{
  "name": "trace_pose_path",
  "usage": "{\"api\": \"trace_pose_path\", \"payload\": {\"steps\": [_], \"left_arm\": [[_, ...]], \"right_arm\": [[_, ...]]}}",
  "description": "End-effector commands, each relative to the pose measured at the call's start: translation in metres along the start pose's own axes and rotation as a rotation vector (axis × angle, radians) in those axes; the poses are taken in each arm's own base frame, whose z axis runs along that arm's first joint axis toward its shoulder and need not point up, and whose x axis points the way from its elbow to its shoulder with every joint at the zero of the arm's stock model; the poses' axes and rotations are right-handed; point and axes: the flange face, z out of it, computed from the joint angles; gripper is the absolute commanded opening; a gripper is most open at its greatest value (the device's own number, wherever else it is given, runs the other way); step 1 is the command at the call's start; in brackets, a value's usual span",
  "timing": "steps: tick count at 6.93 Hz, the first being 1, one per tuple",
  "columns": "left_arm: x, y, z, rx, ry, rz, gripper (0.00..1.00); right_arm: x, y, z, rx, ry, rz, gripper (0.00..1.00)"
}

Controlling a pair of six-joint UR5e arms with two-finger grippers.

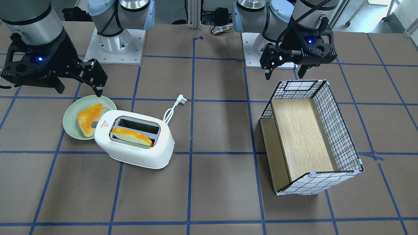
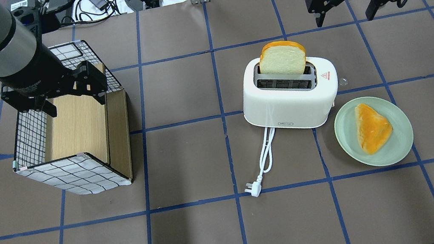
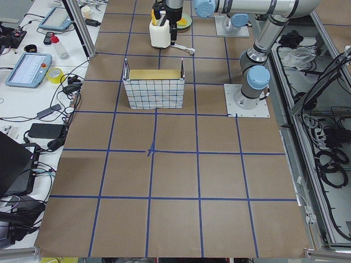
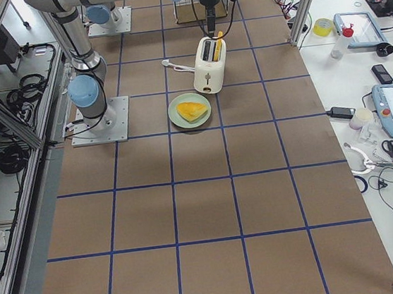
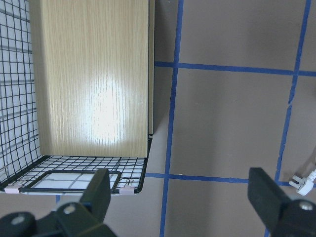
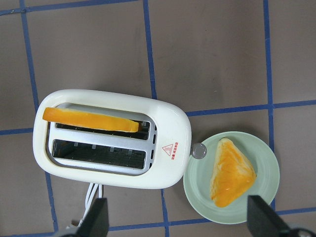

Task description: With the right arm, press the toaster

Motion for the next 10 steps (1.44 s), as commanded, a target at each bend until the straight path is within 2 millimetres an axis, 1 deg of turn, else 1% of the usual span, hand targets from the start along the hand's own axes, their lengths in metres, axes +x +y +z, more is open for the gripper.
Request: {"api": "trace_pose_path", "payload": {"steps": [1,10], "left_arm": [[0.0000,0.0001,-0.0001,0.000,0.000,0.000,1.00],[-0.0007,-0.0002,-0.0001,0.000,0.000,-0.002,1.00]], "right_arm": [[-0.0008,0.0006,-0.0010,0.002,-0.005,-0.001,1.00],[-0.0069,0.0021,-0.0010,-0.001,-0.026,0.027,1.00]]}}
